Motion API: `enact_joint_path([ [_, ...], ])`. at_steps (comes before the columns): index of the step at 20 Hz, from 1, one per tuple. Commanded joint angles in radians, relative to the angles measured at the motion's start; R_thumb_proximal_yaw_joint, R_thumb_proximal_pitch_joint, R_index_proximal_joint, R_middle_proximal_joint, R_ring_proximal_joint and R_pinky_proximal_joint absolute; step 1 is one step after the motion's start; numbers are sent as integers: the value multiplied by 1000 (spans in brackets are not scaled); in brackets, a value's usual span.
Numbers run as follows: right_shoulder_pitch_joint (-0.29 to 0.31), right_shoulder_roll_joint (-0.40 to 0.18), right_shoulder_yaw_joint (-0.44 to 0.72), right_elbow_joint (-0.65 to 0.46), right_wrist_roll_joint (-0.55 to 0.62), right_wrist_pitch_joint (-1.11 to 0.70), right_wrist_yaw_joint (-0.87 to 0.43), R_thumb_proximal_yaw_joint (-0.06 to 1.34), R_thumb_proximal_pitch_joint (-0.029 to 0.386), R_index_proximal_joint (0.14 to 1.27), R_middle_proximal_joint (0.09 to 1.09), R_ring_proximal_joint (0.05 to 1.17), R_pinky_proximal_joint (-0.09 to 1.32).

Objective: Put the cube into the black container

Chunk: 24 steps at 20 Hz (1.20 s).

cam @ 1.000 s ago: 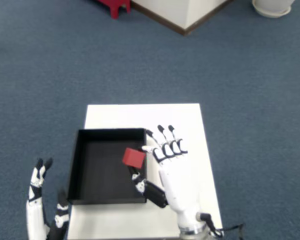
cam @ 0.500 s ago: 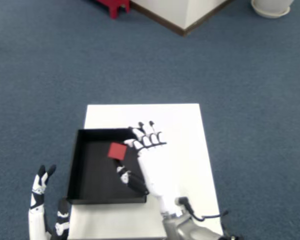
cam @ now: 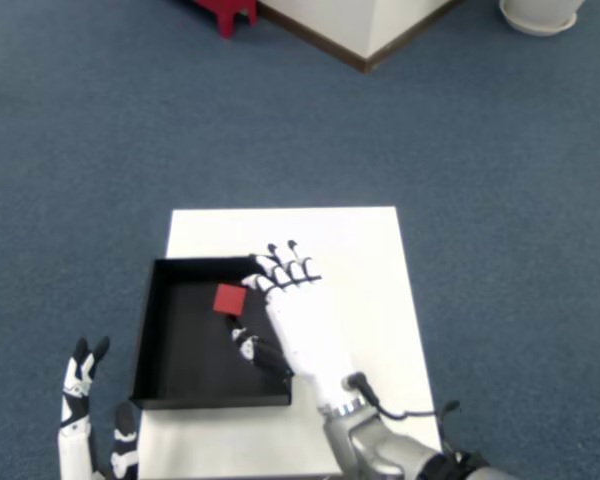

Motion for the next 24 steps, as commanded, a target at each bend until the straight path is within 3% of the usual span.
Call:
enact_joint_path([
  [1, -59, 7, 6, -15, 21, -24, -2, 1211, 187, 1027, 304, 215, 68],
  [9, -91, 9, 52, 31, 100, -23, -4, 1219, 194, 1015, 304, 222, 75],
  [10, -95, 10, 56, 39, 111, -25, -2, 1196, 196, 974, 304, 224, 77],
  [11, -99, 10, 61, 48, 122, -29, 2, 1045, 189, 819, 303, 225, 77],
  [13, -105, 12, 70, 69, 140, -37, 11, 618, 127, 534, 293, 220, 69],
  [14, -106, 14, 72, 76, 145, -39, 16, 572, 118, 486, 288, 217, 64],
  [24, -89, 16, 78, 121, 165, -31, 23, 569, 122, 430, 260, 207, 52],
])
